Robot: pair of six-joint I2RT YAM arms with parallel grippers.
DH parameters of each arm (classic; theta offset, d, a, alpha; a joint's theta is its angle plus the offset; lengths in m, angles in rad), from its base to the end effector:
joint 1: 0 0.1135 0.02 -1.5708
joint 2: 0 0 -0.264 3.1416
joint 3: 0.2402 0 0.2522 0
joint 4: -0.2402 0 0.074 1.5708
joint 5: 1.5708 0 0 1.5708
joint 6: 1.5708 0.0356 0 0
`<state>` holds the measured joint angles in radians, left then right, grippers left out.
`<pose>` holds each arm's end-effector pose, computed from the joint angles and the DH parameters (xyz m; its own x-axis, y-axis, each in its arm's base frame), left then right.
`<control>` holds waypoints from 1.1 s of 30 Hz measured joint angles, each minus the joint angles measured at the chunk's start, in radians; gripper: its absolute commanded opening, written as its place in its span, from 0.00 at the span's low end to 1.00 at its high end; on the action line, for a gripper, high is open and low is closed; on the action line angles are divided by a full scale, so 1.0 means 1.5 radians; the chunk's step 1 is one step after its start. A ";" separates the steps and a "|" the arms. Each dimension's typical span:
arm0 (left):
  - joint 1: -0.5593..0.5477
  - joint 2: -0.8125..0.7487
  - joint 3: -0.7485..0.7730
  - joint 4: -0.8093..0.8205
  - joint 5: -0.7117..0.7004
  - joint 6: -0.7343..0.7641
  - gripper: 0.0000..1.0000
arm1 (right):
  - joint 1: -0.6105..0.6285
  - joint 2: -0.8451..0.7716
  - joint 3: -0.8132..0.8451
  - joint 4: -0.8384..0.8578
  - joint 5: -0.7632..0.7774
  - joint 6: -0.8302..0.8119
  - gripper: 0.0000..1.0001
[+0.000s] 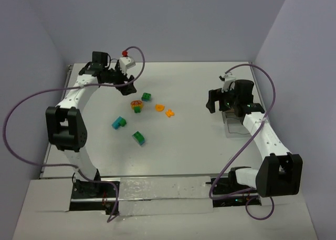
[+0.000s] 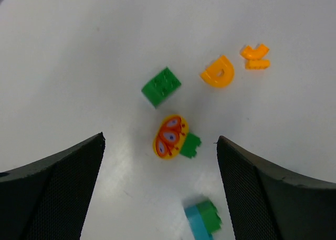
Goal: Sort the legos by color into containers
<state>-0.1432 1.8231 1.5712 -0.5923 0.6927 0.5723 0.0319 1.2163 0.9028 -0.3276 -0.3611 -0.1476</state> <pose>0.3981 -0.0804 0.2904 -0.3350 0.4694 -0.8170 0.8460 0.5316 -0.0415 0.2653 0.0210 0.2784 -0.5453 -0.1550 -0.8238 -0.3973 0.9131 0.0911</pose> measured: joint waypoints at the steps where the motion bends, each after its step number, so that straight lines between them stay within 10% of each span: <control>1: -0.008 0.029 0.033 -0.011 0.014 0.025 0.93 | 0.000 0.000 0.000 0.000 0.000 0.000 1.00; 21: -0.082 0.335 0.374 -0.319 0.091 0.456 0.91 | 0.000 0.034 0.000 -0.016 -0.004 -0.017 1.00; 33: -0.081 0.382 0.372 -0.344 0.069 0.492 0.80 | 0.000 0.043 0.000 -0.022 -0.004 -0.020 1.00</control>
<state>-0.2649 2.3968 2.1288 -1.1084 0.7957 1.3106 0.0319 1.2804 0.9028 -0.3611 -0.3676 -0.1772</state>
